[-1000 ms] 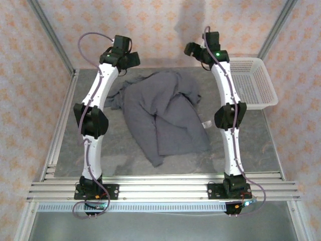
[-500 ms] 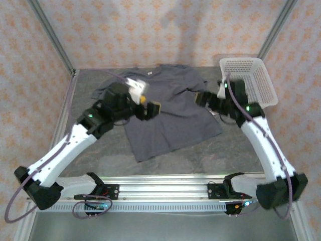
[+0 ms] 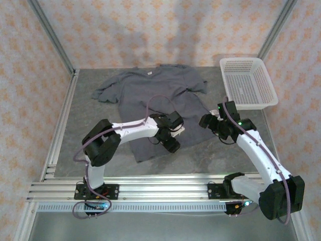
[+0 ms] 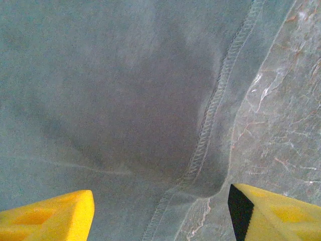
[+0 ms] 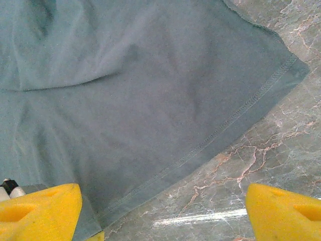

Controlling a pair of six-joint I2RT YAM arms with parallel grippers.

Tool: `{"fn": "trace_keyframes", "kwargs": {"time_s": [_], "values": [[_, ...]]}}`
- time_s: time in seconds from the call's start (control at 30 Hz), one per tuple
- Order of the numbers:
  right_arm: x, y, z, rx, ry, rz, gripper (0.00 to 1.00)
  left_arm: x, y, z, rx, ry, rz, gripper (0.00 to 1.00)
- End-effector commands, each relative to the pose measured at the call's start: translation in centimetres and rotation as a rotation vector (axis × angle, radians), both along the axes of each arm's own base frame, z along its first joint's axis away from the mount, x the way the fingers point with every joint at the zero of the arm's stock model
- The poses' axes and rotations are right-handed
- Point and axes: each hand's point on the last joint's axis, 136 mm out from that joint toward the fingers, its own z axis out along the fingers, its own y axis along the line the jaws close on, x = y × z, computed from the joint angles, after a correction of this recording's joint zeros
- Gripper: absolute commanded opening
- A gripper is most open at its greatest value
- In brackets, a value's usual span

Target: Fold the inside-out t-shirt

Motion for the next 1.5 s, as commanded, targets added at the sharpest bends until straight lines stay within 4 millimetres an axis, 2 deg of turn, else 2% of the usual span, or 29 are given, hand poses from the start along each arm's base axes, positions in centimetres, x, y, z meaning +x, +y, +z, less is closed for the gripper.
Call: {"fn": "trace_keyframes", "kwargs": {"time_s": [0.0,0.13,0.2,0.33,0.63,0.77,0.97,1.03,1.13,1.23,1.43,1.47], "values": [[0.7,-0.4,1.1,-0.010,-0.047,-0.029,0.86,-0.2,0.1,0.0,0.053,-0.013,-0.057,0.73],[0.8,-0.5,1.7,-0.012,-0.064,-0.032,0.86,0.2,0.2,-1.6,0.109,-0.007,-0.077,0.71],[0.9,-0.6,2.0,-0.019,-0.076,-0.034,0.86,-0.3,-0.2,-2.3,0.108,0.039,-0.097,0.71],[1.0,-0.8,2.6,-0.035,-0.083,-0.031,0.86,-0.9,-0.5,-2.7,0.097,0.057,-0.112,0.75],[0.8,-0.7,2.3,-0.025,-0.079,-0.036,0.86,-0.2,-0.2,-1.0,0.055,-0.032,-0.077,0.55],[0.8,-0.9,2.5,-0.032,-0.085,-0.039,0.86,0.2,-0.4,-0.3,0.027,-0.062,-0.066,0.37],[0.5,-0.9,2.3,-0.034,-0.076,-0.033,0.86,0.4,-0.8,0.1,0.014,-0.065,-0.062,0.28],[0.4,-1.0,2.3,-0.037,-0.077,-0.032,0.86,0.4,-0.8,0.3,0.009,-0.069,-0.060,0.29],[0.2,-0.9,2.3,-0.031,-0.079,-0.031,0.86,0.4,-0.7,0.4,0.013,-0.068,-0.059,0.43],[0.1,-0.9,2.3,-0.033,-0.080,-0.027,0.86,0.3,-0.6,0.2,0.012,-0.069,-0.059,0.47],[0.2,-1.0,2.4,-0.036,-0.082,-0.027,0.86,0.2,-0.8,0.2,0.000,-0.062,-0.063,0.45],[0.2,-1.0,2.4,-0.036,-0.083,-0.026,0.86,0.3,-1.0,1.5,-0.027,-0.082,-0.061,0.45]]}}
